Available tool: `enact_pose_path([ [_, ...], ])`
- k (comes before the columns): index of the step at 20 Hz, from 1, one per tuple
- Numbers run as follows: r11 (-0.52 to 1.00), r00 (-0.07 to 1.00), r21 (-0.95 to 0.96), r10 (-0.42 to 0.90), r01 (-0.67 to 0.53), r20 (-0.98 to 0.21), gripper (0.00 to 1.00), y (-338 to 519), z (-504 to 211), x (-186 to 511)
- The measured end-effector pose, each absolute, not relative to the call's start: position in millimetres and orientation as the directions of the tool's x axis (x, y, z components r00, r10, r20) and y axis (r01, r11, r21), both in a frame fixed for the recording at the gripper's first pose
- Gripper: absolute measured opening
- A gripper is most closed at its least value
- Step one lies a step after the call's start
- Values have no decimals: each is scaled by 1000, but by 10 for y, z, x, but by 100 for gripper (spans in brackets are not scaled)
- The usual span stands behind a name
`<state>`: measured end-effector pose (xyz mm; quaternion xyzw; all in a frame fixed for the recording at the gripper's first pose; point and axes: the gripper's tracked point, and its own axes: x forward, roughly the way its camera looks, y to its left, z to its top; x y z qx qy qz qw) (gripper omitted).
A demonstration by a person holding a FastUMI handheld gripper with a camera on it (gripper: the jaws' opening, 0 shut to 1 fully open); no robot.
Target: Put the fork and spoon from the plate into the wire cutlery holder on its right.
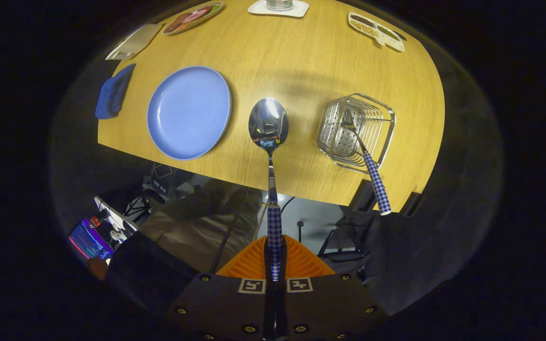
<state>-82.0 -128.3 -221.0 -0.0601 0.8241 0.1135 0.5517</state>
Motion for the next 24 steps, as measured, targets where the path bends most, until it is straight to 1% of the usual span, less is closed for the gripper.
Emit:
enact_pose_path([
  [7, 983, -410, 81, 7, -163, -912, 2, -1756, -2185, -741],
  [12, 986, -444, 92, 21, -138, -896, 2, -1785, -2170, -762],
  [15, 991, -484, 109, 57, -81, -873, 2, -1801, -2223, -758],
  [18, 995, -497, 92, 60, -41, -866, 2, -1904, -2298, -665],
  [24, 995, -534, 96, 65, -30, -843, 2, -1967, -2392, -583],
])
